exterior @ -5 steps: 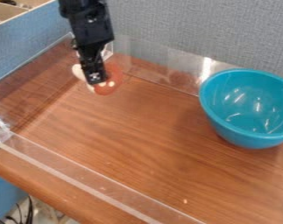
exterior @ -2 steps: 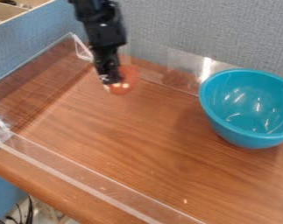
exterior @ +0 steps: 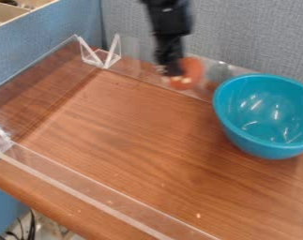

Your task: Put the mushroom in the blue bowl

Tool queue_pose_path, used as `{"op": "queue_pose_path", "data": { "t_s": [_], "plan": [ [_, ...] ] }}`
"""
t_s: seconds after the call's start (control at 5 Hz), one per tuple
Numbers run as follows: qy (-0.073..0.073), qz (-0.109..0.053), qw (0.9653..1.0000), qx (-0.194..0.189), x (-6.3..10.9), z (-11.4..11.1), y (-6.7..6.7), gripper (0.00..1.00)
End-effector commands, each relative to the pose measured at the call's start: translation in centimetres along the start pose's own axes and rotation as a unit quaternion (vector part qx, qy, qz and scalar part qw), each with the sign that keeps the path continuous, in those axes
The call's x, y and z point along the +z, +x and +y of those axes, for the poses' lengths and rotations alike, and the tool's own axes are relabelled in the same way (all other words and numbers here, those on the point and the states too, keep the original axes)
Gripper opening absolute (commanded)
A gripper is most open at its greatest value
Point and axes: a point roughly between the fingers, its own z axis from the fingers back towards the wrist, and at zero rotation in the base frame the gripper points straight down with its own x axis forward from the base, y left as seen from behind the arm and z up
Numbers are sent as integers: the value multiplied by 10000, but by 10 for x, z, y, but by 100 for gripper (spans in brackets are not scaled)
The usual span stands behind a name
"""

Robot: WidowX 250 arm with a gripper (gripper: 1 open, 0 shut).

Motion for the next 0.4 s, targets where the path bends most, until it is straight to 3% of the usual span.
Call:
{"op": "queue_pose_path", "data": {
  "t_s": [0.0, 0.2],
  "plan": [
    [166, -226, 9971, -711, 6, 30, 30, 0],
    [24, -365, 9911, -1281, -8, 50, 50, 0]
  ]
}}
